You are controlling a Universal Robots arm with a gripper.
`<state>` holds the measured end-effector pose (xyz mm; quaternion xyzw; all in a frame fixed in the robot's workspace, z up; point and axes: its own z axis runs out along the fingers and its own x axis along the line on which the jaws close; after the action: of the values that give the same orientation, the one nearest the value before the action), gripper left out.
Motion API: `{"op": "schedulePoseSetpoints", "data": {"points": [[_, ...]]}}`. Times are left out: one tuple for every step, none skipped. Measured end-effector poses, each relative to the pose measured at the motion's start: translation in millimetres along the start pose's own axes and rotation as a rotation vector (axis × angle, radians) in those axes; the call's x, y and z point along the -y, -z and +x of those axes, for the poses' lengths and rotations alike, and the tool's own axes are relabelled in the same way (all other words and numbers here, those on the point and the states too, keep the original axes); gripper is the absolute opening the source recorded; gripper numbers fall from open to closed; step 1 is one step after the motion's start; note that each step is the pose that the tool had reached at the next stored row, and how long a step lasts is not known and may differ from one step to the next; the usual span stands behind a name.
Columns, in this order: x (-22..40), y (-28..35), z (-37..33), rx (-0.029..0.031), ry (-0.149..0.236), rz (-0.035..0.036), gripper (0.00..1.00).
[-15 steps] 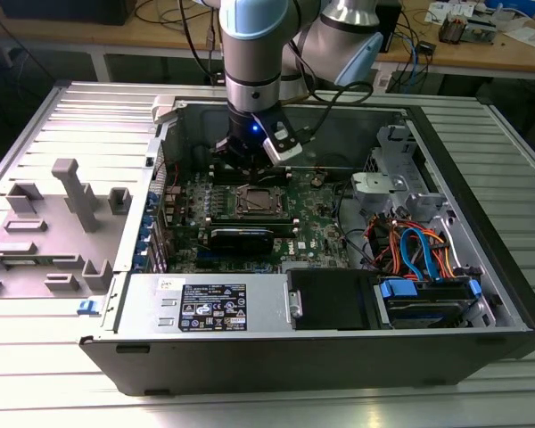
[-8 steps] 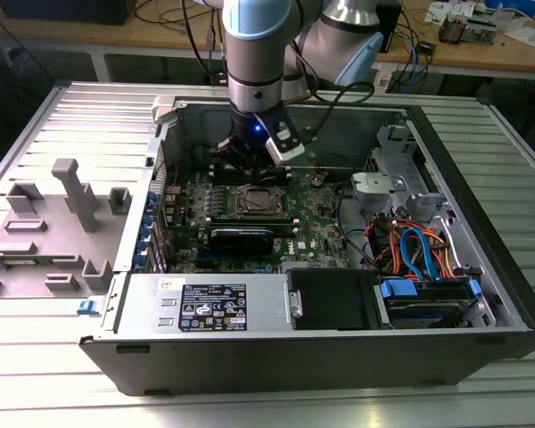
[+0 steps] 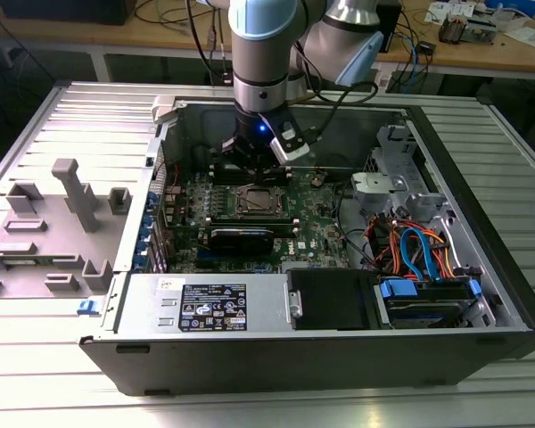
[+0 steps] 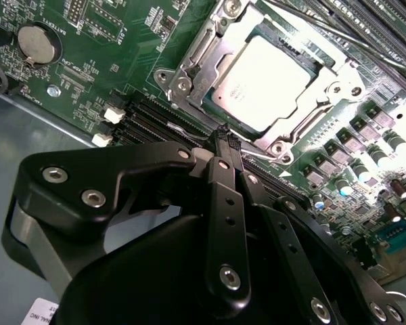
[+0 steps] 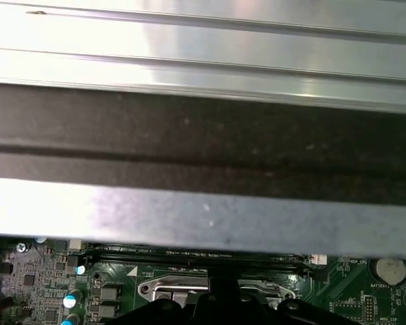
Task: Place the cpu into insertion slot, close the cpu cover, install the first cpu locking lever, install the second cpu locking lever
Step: 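Install the first cpu locking lever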
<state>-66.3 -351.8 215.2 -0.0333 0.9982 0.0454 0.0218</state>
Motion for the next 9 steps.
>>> {"op": "schedulePoseSetpoints", "data": {"points": [[-0.6,-0.1,-0.1,0.0000,0.000,0.0000,0.11],[-1.3,-0.3,-0.2,-0.0002,0.003,-0.0002,0.11],[-1.8,-0.4,-0.1,-0.0005,0.004,-0.0002,0.11],[-2.3,-0.4,-0.1,-0.0007,0.007,-0.0003,0.11],[-2.7,-0.5,-0.2,-0.0009,0.009,-0.0004,0.11],[-3.0,-0.5,-0.3,-0.0011,0.012,-0.0005,0.11],[-3.2,-0.6,-0.3,-0.0012,0.014,-0.0007,0.11],[-3.5,-0.7,-0.4,-0.0012,0.014,-0.0007,0.11],[-3.7,-0.7,-0.8,-0.0014,0.014,-0.0007,0.11]]}}
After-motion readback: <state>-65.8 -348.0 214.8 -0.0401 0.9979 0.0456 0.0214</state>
